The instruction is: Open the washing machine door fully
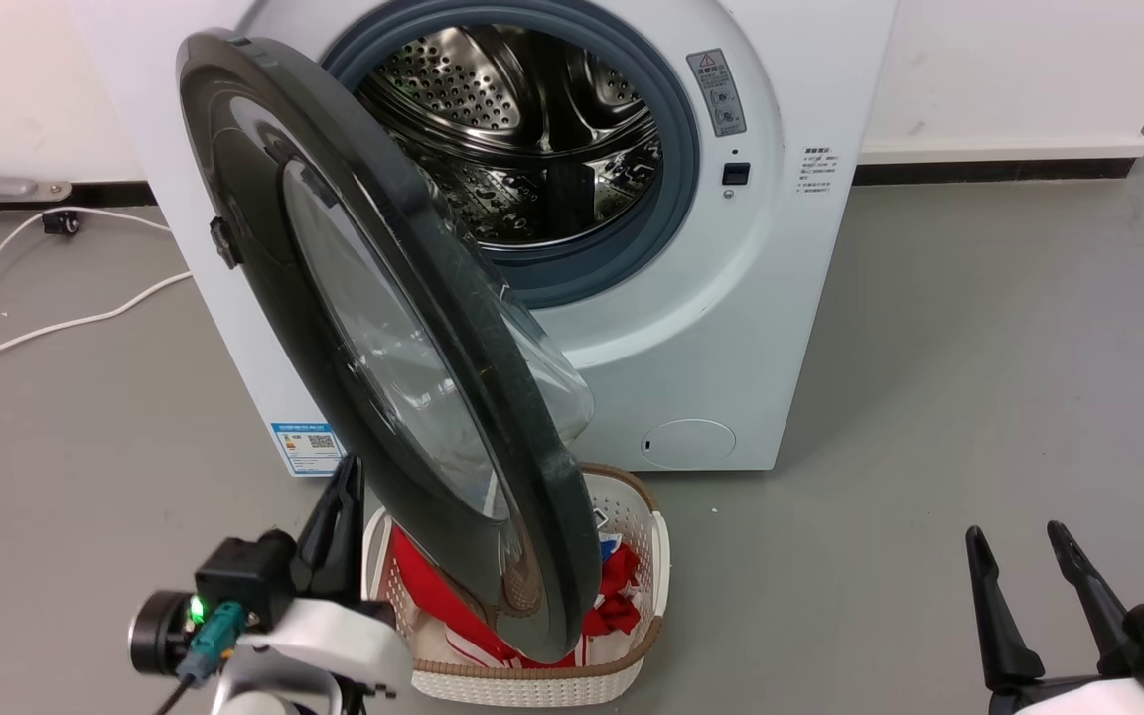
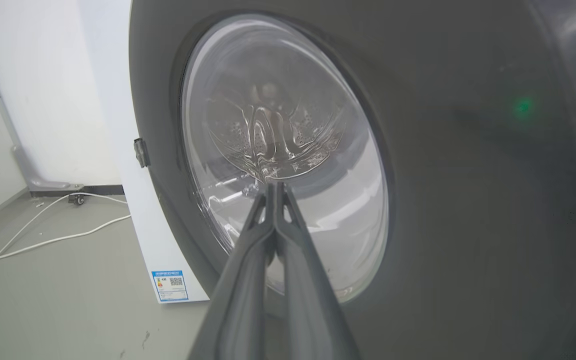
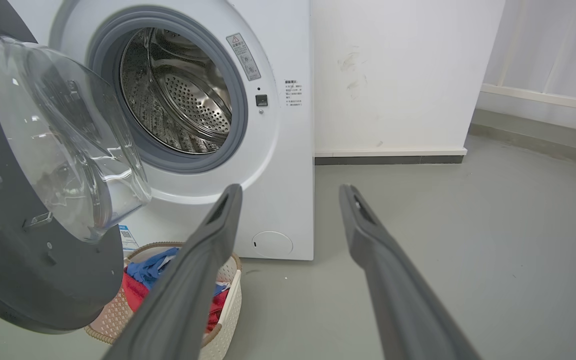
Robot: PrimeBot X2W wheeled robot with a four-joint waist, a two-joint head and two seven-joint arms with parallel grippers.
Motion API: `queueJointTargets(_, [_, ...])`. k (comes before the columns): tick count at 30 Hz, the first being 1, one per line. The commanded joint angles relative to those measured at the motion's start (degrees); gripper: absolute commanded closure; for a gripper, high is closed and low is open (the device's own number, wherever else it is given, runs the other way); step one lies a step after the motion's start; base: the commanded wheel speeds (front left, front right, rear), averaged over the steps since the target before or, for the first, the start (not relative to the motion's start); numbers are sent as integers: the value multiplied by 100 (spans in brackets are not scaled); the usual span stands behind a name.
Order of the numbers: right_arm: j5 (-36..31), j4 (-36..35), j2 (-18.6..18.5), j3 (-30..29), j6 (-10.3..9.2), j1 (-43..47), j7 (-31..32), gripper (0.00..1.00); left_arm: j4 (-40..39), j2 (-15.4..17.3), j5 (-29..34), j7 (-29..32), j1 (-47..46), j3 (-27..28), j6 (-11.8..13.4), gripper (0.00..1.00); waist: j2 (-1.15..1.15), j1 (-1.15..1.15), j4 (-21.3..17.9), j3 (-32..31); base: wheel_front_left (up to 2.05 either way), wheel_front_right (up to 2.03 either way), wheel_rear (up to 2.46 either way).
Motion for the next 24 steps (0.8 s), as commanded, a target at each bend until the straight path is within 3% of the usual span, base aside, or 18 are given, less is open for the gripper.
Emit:
queueJointTargets(1, [-14, -15, 25, -7, -1, -17, -6, 0, -86, 39, 4, 15, -88, 26, 38, 100, 0, 0, 9, 1, 0, 0, 0])
queueJointTargets(13, [-103, 17, 109, -35, -1, 55, 71, 0, -2175, 143, 221, 674, -970, 46, 353, 100, 0, 0, 125, -42, 0, 0, 0])
queueJointTargets(24, [-175, 12, 161, -33, -1, 120, 178, 0, -3038, -249, 245, 1133, -1627, -1018, 188, 100, 0, 0, 79, -69, 0, 0, 0])
